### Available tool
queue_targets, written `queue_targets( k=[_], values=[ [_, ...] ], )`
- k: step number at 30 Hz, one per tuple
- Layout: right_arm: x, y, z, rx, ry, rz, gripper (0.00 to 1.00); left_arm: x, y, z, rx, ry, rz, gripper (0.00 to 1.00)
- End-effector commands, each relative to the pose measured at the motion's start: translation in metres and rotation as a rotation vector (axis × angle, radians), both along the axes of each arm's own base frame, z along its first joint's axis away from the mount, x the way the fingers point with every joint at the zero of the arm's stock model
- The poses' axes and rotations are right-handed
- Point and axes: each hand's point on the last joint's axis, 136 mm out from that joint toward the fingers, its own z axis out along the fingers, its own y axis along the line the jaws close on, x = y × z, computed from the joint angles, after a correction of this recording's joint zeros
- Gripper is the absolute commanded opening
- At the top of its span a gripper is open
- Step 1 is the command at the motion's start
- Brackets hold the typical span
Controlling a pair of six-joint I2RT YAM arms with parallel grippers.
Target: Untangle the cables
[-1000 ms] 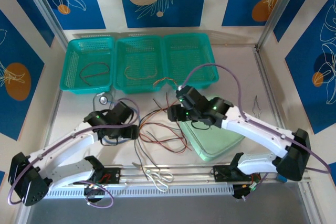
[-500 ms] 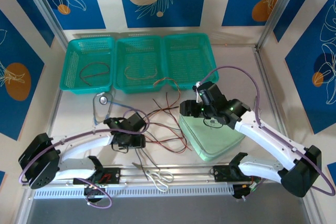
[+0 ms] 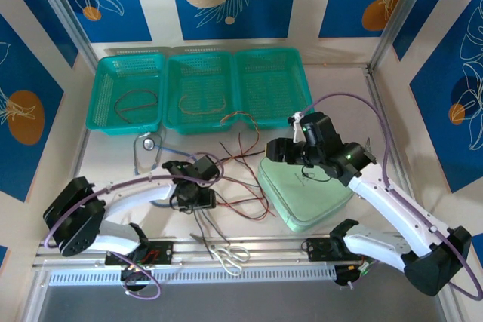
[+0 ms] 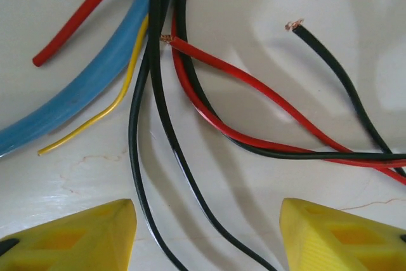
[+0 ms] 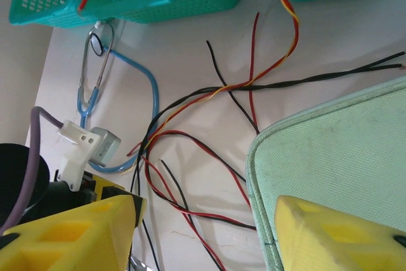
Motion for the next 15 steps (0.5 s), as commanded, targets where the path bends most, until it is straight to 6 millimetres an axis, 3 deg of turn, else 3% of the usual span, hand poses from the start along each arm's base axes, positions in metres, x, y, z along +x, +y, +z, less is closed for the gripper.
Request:
queue_targets(
  k=[1,12,15],
  values=[
    [-0.005,-0.001,0.019,0.033,-0.014,0.040,0.60,-0.017,0.013,-0.005,0.043,0.079,0.005,0.62],
    [-0.002,-0.005,0.032,0.039,0.001,0.041,0.60,-0.010,0.018,-0.016,0.029,0.098,0.042,0.62],
    [-0.005,-0.010,0.039,0.024,-0.005,0.039,0.60,-0.005,0.010,-0.021,0.017,0.113,0.032,0.59]
  ],
)
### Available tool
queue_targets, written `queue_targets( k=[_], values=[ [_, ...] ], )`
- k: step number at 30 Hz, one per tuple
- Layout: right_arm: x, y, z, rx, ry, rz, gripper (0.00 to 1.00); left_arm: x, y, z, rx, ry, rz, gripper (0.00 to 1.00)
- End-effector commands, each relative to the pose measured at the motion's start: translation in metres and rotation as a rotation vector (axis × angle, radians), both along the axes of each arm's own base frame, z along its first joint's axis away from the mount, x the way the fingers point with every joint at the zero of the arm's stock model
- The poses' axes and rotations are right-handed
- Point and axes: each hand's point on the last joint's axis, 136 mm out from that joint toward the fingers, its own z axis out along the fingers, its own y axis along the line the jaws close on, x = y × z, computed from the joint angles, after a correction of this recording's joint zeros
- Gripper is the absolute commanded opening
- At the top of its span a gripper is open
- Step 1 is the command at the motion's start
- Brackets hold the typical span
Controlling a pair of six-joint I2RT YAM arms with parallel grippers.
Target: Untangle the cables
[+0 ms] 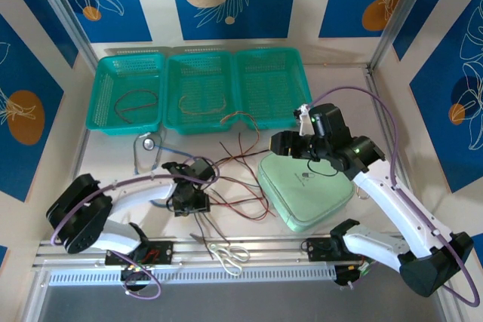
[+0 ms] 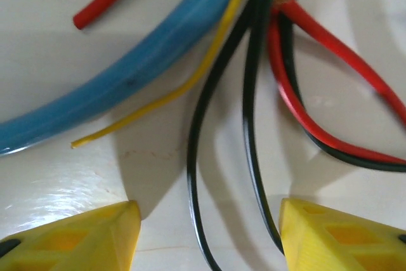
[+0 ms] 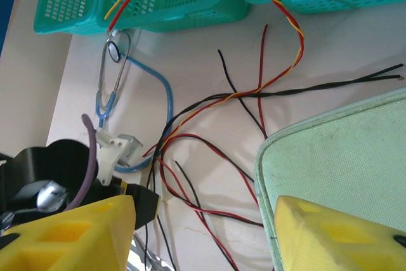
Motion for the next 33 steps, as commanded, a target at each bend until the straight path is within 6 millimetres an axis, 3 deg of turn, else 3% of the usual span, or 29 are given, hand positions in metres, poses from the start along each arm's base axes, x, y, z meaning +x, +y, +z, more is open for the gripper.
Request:
queue_targets(
  k=[1,7,11,15,21,28,33],
  values=[
    [-0.007,-0.006,0.016,-0.007,-0.016,0.021,0.60,0.007,-0.014,-0.002,-0.033,0.018,-0.027,0.57],
    [-0.013,-0.022,0.024,-0.009,-0.033,0.005,0.60,0.013,-0.021,-0.006,0.004,0.055,-0.046,0.50],
    [-0.015,-0.029,0.023,0.009,-0.043,-0.007,0.60,0.019,-0.023,-0.004,-0.021,0.009,-0.011,0.35],
    [-0.017,-0.033,0.021,0.019,-0.043,-0.012,0.60,0.027,-0.043,-0.005,-0.112,-0.012,0.028,0.27],
    [-0.019,-0.036,0.018,0.022,-0.048,-0.009,0.60,0.036,-0.043,0.008,-0.102,-0.052,0.028,0.15],
    [-0.017,-0.037,0.017,0.033,-0.058,-0.003,0.60,0.035,-0.042,0.007,-0.102,-0.058,0.037,0.03],
    [-0.017,-0.038,0.015,0.035,-0.060,-0.003,0.60,0.045,-0.046,0.036,-0.124,-0.116,0.037,0.00]
  ],
)
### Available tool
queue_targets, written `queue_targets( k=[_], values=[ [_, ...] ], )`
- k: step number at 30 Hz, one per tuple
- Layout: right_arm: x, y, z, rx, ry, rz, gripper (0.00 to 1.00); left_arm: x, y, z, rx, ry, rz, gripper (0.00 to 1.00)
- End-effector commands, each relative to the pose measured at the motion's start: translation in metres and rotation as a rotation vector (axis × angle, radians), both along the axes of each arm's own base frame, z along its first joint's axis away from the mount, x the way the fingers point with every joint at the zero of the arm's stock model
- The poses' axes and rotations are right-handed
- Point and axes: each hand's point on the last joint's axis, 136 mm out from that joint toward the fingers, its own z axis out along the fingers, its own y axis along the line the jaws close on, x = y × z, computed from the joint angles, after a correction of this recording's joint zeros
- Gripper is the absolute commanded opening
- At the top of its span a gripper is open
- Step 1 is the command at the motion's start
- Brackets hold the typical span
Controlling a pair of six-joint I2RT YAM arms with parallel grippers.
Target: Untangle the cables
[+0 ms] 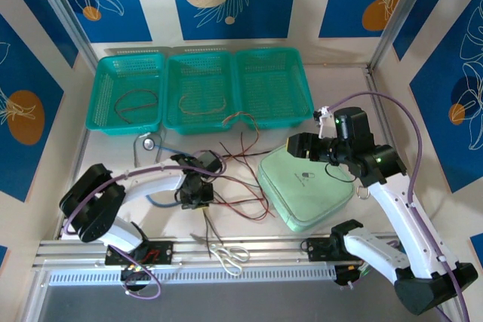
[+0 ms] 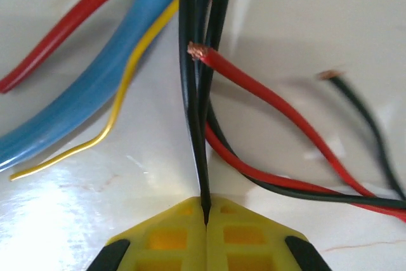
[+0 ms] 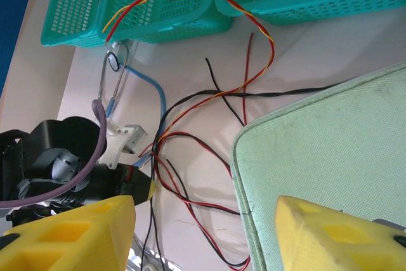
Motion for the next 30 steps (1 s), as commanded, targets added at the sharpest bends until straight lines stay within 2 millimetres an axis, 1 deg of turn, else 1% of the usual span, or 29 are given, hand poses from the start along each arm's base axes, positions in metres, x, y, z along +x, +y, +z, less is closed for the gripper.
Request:
queue_targets(
  k=[1,3,7,10,13,15,19,22,26,28,30],
  values=[
    [-0.004,0.002,0.002,0.017,-0.021,0.029,0.60,0.028,-0.020,0.037,-0.091,-0.131,0.014,0.00],
    [-0.003,0.003,0.001,0.021,-0.022,0.029,0.60,0.034,-0.021,0.056,-0.095,-0.166,0.009,0.00],
    [-0.001,0.005,0.001,0.025,-0.028,0.035,0.60,0.040,-0.017,0.092,-0.082,-0.217,-0.009,0.00],
    [0.001,0.006,0.004,0.029,-0.043,0.041,0.60,0.045,-0.014,0.124,-0.084,-0.271,-0.025,0.00],
    [0.005,0.009,0.007,0.040,-0.068,0.053,0.60,0.052,-0.015,0.161,-0.096,-0.332,-0.055,0.00],
    [0.008,0.014,0.012,0.060,-0.087,0.070,0.60,0.059,-0.016,0.188,-0.108,-0.388,-0.076,0.00],
    [0.015,0.023,0.026,0.102,-0.156,0.105,0.60,0.071,-0.015,0.232,-0.123,-0.485,-0.116,0.00],
    [0.021,0.027,0.040,0.117,-0.231,0.127,0.60,0.085,-0.024,0.262,-0.195,-0.553,-0.131,0.00],
    [0.029,0.031,0.056,0.108,-0.299,0.158,0.60,0.111,-0.040,0.299,-0.311,-0.631,-0.146,0.00],
    [0.030,0.036,0.066,0.126,-0.325,0.186,0.60,0.123,-0.050,0.317,-0.386,-0.657,-0.154,0.00],
    [0.033,0.044,0.079,0.164,-0.358,0.214,0.60,0.136,-0.060,0.340,-0.473,-0.695,-0.154,0.00]
  ],
)
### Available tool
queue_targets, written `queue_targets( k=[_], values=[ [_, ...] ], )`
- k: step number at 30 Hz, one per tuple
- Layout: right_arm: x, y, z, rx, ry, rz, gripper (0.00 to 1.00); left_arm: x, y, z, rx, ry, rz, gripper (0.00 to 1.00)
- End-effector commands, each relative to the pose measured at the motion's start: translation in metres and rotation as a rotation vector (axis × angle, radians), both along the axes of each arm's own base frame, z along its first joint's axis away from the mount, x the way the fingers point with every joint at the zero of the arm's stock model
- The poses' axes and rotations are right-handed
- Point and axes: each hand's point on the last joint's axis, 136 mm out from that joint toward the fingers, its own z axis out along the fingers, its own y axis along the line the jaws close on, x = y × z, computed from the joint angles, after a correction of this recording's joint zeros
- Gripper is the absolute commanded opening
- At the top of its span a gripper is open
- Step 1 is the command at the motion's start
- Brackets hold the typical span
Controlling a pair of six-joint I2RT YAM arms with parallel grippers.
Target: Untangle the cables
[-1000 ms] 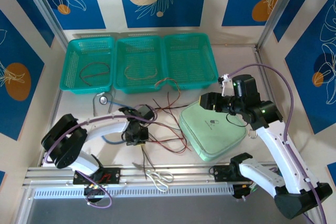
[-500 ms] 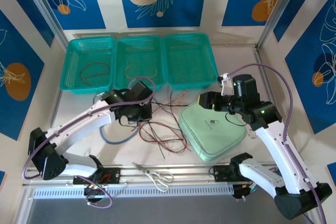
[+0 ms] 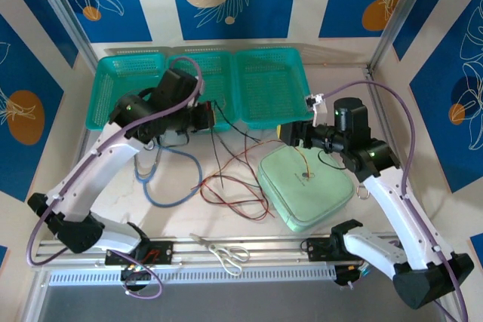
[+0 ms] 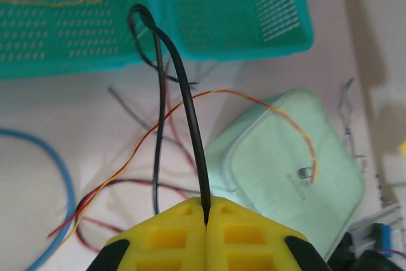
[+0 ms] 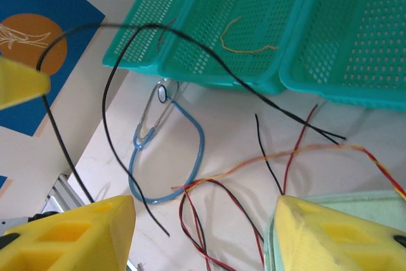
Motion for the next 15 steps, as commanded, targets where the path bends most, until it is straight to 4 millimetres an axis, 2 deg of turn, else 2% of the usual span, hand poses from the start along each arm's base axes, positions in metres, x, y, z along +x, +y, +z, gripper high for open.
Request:
queue_targets(
  k=[1,3,7,12,15],
  values=[
    [0.003,0.015,0.043,0.077,-0.130,0.083,0.60,0.016,-0.022,0.039,-0.131,-0.070,-0.102,0.00],
    [0.012,0.021,0.056,0.118,-0.129,0.086,0.61,0.025,-0.028,0.061,-0.174,-0.103,-0.131,0.00],
    [0.029,0.039,0.081,0.190,-0.107,0.125,0.60,0.033,-0.039,0.093,-0.232,-0.145,-0.183,0.00],
    [0.056,0.057,0.105,0.278,-0.084,0.125,0.60,0.040,-0.044,0.114,-0.290,-0.186,-0.210,0.00],
    [0.070,0.068,0.111,0.326,-0.005,0.127,0.59,0.042,-0.045,0.122,-0.313,-0.203,-0.224,0.00]
  ],
)
